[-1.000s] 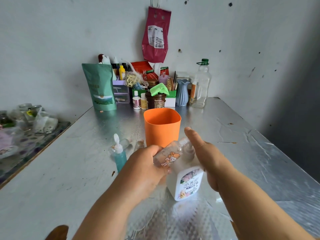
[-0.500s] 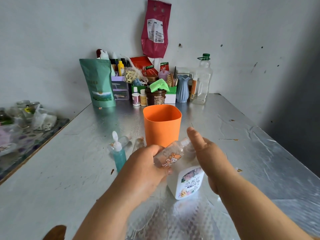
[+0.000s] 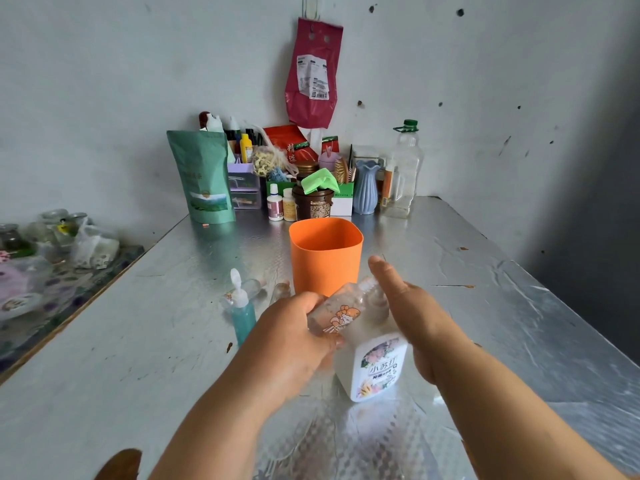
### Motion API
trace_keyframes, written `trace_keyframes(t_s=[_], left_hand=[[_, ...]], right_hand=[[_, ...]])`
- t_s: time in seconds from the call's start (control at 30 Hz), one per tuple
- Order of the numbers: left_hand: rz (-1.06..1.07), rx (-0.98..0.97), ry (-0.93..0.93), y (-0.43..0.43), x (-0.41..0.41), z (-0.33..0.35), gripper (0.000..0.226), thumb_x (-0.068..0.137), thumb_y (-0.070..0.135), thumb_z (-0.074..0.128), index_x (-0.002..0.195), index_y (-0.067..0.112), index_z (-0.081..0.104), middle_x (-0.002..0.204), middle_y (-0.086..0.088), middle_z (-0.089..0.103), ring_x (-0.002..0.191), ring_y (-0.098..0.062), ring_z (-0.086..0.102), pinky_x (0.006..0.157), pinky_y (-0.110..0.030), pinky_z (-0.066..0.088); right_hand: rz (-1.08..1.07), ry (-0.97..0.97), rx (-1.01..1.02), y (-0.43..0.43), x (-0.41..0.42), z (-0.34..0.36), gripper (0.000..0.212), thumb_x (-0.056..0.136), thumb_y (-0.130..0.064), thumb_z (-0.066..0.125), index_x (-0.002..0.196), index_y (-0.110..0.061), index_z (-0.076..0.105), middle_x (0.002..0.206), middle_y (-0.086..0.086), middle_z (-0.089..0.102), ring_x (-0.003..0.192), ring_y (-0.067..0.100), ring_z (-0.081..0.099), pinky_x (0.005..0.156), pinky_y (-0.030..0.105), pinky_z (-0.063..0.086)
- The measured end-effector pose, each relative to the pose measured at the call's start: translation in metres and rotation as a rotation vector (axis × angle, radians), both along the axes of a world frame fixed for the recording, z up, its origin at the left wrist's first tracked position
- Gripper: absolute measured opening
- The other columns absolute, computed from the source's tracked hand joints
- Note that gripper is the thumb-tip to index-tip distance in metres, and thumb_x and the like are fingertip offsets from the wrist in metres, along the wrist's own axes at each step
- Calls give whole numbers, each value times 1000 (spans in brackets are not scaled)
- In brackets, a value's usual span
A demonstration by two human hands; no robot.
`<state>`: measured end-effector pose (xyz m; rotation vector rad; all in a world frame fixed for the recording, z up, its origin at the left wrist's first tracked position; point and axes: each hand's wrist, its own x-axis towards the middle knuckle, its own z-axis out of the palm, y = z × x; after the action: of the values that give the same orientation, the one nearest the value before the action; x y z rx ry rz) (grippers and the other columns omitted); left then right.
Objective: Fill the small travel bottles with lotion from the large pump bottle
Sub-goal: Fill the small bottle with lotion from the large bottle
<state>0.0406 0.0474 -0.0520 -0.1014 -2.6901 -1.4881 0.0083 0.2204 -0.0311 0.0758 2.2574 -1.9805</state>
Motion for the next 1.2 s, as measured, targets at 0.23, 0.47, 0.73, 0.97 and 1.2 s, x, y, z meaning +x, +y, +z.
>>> trace_keyframes(t_s=[0.23, 0.47, 0.73, 0.97, 1.2], left_hand=[[-10, -5, 15, 1, -1, -1, 28, 78, 24, 79, 101, 33, 67, 93, 16, 73, 89, -6, 69, 84, -42, 56], [-29, 27, 15, 1, -4, -7, 32, 73, 27, 79, 101, 37, 66, 95, 15, 73, 91, -9, 69, 85, -45, 55], [-18, 11, -9, 0, -3, -7, 30, 76, 20, 79, 101, 33, 67, 94, 15, 73, 90, -7, 69, 86, -42, 55], [-4, -6, -4, 1, 0, -1, 27, 78, 19, 78, 99, 31, 67, 91, 12, 73, 86, -8, 70, 84, -44, 55], [-15, 3, -13, 3, -1, -2, 29, 77, 22, 80, 101, 33, 67, 92, 13, 74, 87, -7, 70, 84, -44, 56]], right_hand=[[-35, 2, 14, -5, 1, -2, 63, 89, -63, 46, 95, -4, 67, 95, 18, 72, 79, 25, 68, 63, 29, 46], [-114, 40, 34, -6, -4, -14, 68, 80, -74, 47, 103, -13, 63, 96, 7, 70, 93, 24, 65, 77, 36, 46], [-77, -13, 57, -4, -6, -17, 83, 62, -87, 48, 100, -15, 66, 96, 7, 73, 92, 25, 68, 86, 40, 50], [-24, -40, 53, -2, -4, -3, 67, 81, -72, 48, 98, -11, 67, 95, 11, 72, 92, 26, 67, 75, 33, 46], [-36, -7, 29, -3, -2, -5, 66, 82, -69, 49, 99, -8, 69, 96, 13, 74, 88, 25, 70, 79, 35, 52]])
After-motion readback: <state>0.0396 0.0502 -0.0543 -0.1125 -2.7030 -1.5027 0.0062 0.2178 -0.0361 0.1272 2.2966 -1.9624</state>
